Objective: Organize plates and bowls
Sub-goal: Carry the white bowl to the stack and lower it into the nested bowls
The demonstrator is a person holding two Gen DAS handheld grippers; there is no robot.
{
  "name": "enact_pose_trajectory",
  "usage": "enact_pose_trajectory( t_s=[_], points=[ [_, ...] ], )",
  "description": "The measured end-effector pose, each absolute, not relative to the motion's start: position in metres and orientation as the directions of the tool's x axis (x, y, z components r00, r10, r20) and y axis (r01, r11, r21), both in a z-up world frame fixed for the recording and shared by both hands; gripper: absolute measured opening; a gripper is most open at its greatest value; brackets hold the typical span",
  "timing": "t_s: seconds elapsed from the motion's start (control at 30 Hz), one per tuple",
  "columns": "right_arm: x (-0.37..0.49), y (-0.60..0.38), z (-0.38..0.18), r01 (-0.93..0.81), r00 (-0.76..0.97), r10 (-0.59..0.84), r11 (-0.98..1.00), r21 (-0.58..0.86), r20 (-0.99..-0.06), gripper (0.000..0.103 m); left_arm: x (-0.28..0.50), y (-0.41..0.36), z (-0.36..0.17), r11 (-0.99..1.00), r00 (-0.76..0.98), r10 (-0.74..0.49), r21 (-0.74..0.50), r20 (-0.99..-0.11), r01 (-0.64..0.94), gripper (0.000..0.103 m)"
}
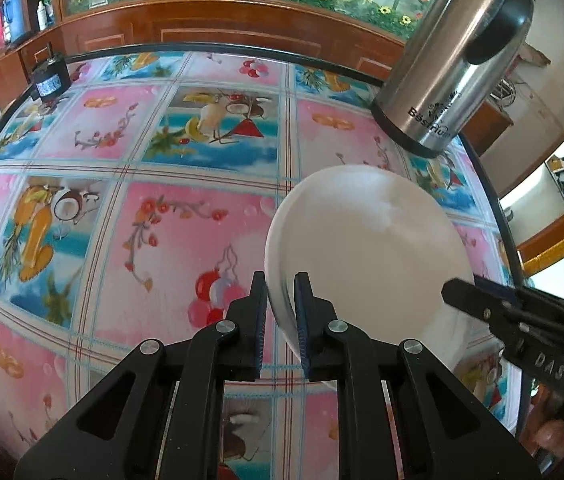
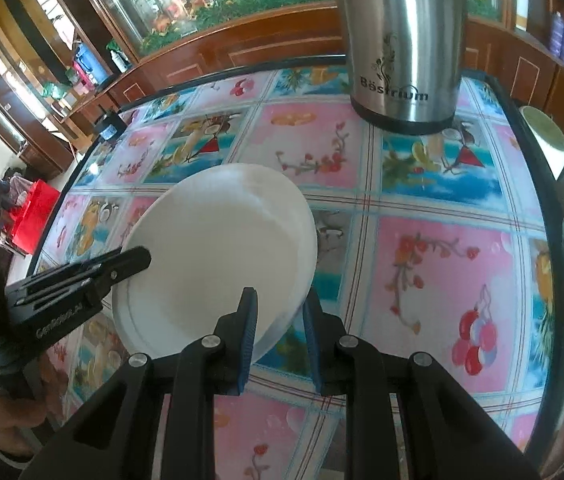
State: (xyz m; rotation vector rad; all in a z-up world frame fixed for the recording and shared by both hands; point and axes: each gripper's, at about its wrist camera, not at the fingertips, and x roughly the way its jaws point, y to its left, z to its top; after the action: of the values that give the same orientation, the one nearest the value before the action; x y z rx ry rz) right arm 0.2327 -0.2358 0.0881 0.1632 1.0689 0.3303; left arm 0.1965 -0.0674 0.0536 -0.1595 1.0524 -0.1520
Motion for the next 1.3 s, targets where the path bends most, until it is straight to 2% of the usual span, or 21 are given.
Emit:
enact_pose_trajectory(
  t_s=[0.07,0.3,0.43,0.6,0.83,1.3],
  points=[
    [0.234,-0.237,0.086,-0.184,0.431,0.341,0.939,0.289,-0.835,0.023,0.196,-0.068,0.053,0.978,0.484,-0.202,-0.202,-0.852,0.053,0.013],
    [0.239,-0.226,0.086,-0.198,0.438,0.203,0.972,0.127,-0.876,0.022,0.197,-0.071,0.056,0.978,0.485,-0.202,-0.197,-0.851,0.063,0.013],
    [0.240,-0.219,0.088,-0.225,0.431,0.165,0.972,0.071,-0.887,0.016,0.198,-0.070,0.055,0.978,0.482,-0.204,-0.203,-0.852,0.056,0.013],
    [0.238,-0.221,0.090,-0.230,0.406,0.216,0.965,0.129,-0.888,0.016,0.198,-0.063,0.053,0.978,0.477,-0.200,-0.207,-0.856,0.038,0.013],
    [0.228,-0.210,0.097,-0.240,0.409,0.212,0.963,0.120,-0.887,0.016,0.188,-0.053,0.058,0.973,0.470,-0.214,-0.227,-0.856,0.030,0.013],
    [0.165,-0.180,0.117,-0.283,0.429,0.234,0.952,0.116,-0.873,0.016,0.112,-0.024,0.077,0.974,0.517,-0.202,-0.225,-0.832,0.018,0.013]
  ],
)
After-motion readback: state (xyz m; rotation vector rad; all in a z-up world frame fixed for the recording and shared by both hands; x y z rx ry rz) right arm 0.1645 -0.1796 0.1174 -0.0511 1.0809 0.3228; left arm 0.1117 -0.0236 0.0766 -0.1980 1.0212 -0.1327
